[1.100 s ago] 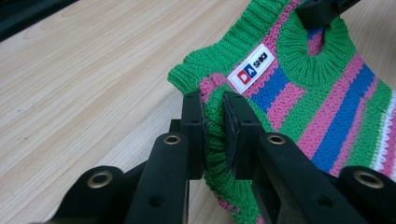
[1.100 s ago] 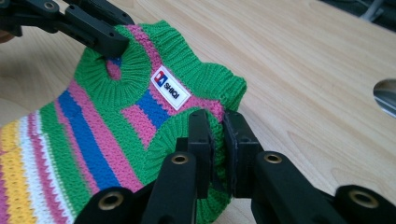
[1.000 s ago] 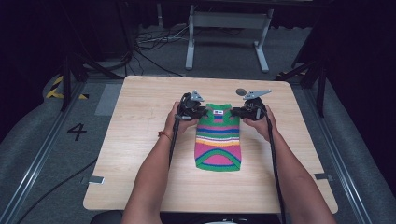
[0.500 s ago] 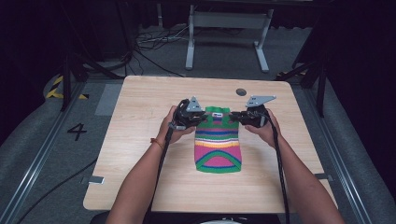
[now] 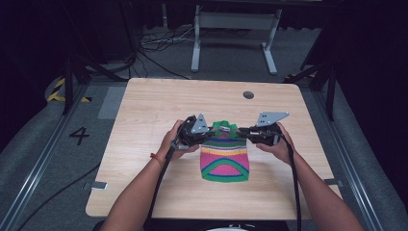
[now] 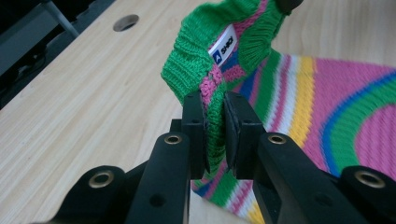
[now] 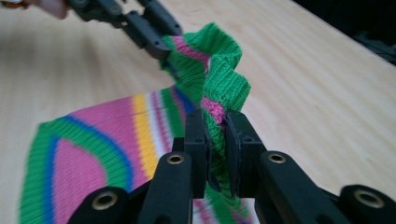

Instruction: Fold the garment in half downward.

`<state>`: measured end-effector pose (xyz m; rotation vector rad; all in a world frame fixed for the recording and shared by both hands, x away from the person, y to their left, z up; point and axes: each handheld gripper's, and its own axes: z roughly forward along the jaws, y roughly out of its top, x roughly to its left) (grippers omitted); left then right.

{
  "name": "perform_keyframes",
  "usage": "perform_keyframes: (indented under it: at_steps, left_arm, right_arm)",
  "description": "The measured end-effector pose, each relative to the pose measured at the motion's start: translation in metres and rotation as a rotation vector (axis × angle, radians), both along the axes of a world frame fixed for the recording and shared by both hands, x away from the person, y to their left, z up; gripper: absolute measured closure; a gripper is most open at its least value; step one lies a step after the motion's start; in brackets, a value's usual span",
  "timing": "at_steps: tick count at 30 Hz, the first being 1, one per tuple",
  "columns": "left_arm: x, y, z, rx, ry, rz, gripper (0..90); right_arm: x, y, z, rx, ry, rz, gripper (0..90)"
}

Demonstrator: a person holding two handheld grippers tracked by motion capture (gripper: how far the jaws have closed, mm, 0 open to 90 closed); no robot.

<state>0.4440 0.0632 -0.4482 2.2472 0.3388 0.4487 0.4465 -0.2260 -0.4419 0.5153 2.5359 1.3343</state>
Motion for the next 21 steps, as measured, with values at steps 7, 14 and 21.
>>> perform_keyframes:
  at_steps: [7,14,21]
  left_arm:
    - [-0.031,0.002,-0.005,0.057,-0.009,-0.058,79.8]
    - [-0.062,0.002,-0.009,0.103,-0.011,-0.117,79.9]
    - [-0.080,0.005,-0.015,0.143,0.003,-0.150,79.6]
  right_arm:
    - [-0.027,-0.001,-0.007,-0.052,0.003,0.068,80.6]
    - [-0.052,-0.007,-0.008,-0.073,-0.008,0.113,81.3]
    - [-0.075,-0.009,-0.017,-0.108,0.018,0.168,81.0]
